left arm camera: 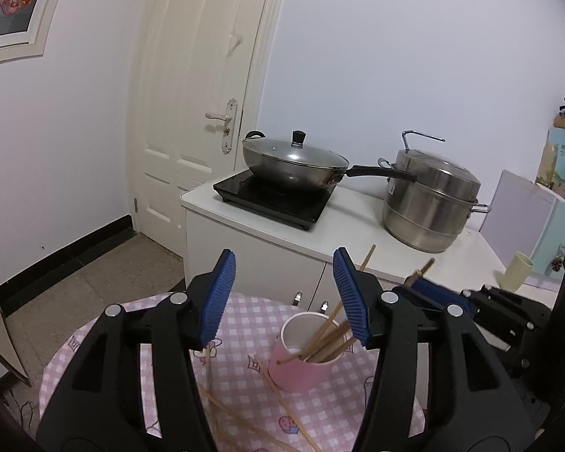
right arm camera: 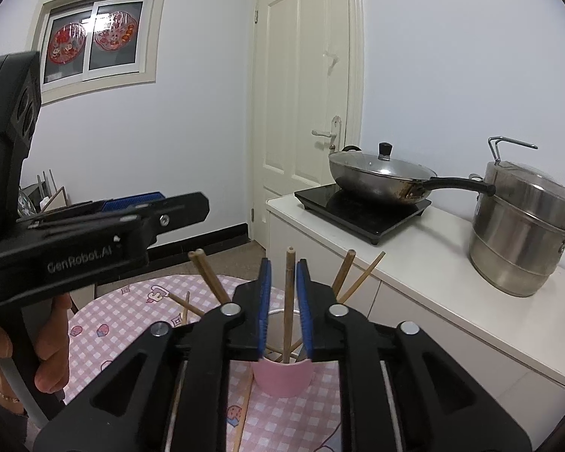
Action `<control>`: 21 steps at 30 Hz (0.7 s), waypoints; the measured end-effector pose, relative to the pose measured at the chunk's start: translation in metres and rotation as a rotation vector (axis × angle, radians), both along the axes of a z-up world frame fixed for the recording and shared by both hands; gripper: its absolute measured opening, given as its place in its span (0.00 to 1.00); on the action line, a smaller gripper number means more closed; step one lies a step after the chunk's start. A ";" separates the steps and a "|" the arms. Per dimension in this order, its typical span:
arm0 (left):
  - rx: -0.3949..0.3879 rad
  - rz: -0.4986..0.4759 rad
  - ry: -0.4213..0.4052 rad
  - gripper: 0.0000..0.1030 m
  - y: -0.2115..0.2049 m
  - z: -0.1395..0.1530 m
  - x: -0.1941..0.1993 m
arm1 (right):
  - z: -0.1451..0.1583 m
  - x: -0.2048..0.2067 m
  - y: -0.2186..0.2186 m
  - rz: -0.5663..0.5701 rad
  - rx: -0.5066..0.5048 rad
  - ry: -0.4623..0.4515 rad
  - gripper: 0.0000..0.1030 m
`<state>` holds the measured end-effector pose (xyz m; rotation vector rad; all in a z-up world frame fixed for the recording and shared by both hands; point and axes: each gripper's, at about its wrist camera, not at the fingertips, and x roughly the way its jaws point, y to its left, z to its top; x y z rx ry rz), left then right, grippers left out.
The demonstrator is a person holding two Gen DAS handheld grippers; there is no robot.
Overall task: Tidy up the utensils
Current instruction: 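Lower the chopstick into the pink cup and open both tools, then move both open tools back down to the remaining chopsticks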
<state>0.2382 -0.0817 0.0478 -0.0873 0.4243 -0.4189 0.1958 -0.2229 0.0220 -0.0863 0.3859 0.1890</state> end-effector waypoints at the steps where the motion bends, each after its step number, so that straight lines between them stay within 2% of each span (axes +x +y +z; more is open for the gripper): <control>1: 0.001 0.001 0.000 0.52 0.001 0.000 -0.002 | 0.001 -0.003 0.001 0.000 0.000 -0.004 0.18; 4: 0.009 0.006 -0.007 0.53 0.006 0.003 -0.014 | 0.003 -0.011 0.004 0.002 -0.002 -0.013 0.22; 8: 0.029 0.025 -0.029 0.55 0.012 0.006 -0.031 | 0.007 -0.024 0.009 0.005 -0.011 -0.032 0.33; 12: 0.042 0.039 -0.034 0.56 0.021 0.007 -0.048 | 0.009 -0.036 0.017 0.019 -0.014 -0.046 0.38; 15: 0.046 0.050 -0.042 0.60 0.030 0.006 -0.061 | 0.011 -0.045 0.024 0.021 -0.024 -0.067 0.42; 21: 0.069 0.077 -0.066 0.63 0.050 0.000 -0.085 | 0.009 -0.062 0.036 0.017 -0.044 -0.120 0.48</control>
